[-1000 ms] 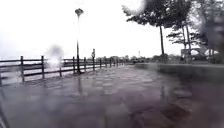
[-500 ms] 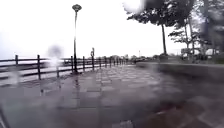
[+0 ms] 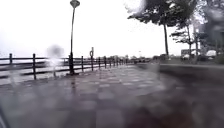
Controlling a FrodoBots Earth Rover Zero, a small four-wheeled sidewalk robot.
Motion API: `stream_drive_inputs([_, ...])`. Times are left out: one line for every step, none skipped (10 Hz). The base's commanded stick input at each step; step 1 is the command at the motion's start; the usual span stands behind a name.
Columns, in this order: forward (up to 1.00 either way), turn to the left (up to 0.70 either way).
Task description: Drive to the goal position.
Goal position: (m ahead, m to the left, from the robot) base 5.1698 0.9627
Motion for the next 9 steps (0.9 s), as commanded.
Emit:
stream_drive_inputs([1.0, 0.01])
stream_drive_inputs([1.0, 0.01])
stream_drive_inputs([1.0, 0.01])
stream_drive_inputs([1.0, 0.01])
stream_drive_inputs([1.0, 0.01])
stream_drive_inputs([1.0, 0.01])
stream_drive_inputs([1.0, 0.01])
stream_drive_inputs([1.0, -0.07])
stream_drive_inputs([1.0, -0.32])
